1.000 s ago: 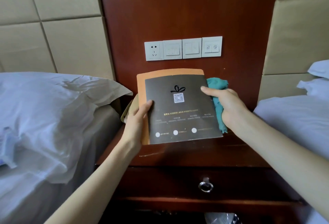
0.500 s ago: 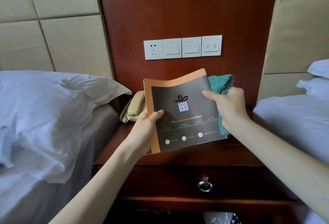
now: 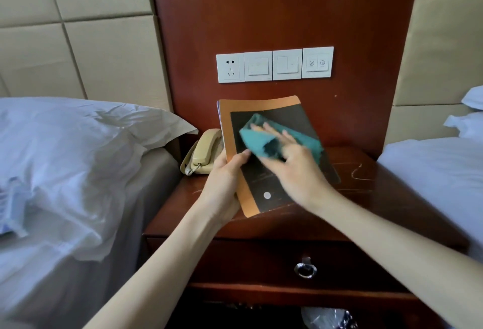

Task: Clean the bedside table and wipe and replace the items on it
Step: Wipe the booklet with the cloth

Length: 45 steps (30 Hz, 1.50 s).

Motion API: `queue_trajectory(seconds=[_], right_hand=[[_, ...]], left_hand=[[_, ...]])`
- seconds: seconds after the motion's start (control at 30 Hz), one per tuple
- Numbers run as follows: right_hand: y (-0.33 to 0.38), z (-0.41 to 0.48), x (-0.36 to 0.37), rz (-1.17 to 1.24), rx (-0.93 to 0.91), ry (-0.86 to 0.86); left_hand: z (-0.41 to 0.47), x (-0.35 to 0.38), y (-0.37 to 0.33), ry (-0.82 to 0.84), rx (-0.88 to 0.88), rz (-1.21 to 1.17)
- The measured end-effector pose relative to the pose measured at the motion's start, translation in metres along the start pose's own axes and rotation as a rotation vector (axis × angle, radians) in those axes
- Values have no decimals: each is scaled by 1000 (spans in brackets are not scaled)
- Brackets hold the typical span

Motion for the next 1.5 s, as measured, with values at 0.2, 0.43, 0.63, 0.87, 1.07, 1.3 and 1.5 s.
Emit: queue_trajectory(seconds=[0.2, 0.43, 0.63, 0.87, 1.07, 1.3, 1.5], right_hand=[[7, -9, 20, -145, -266, 241], [-15, 33, -12, -264, -61, -92], [3, 8, 20, -48, -135, 125], [-14, 23, -6, -232, -110, 23], [-32, 33, -29, -118, 37, -71], [-25, -13, 7, -16, -59, 56], [-11, -32, 39, -127, -352, 210]], left_hand=[[-4, -8, -2, -18, 22, -55], [-11, -15, -2, -17, -63, 120], [-5, -9, -2, -57, -5, 26], [-6, -19, -6, -137, 23, 71], [-7, -16, -6, -163, 22, 52], [7, -13, -7, -350, 63, -18], [7, -16, -6, -444, 47, -43]])
Point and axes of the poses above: each hand's wrist, its own z-axis towards the middle knuckle, its own x-axis out of the palm, y = z × x, the point moved 4 cm from there along z, towards the middle knuckle, and after that the axes turned 12 degrees about x, right-handed, at the moved point
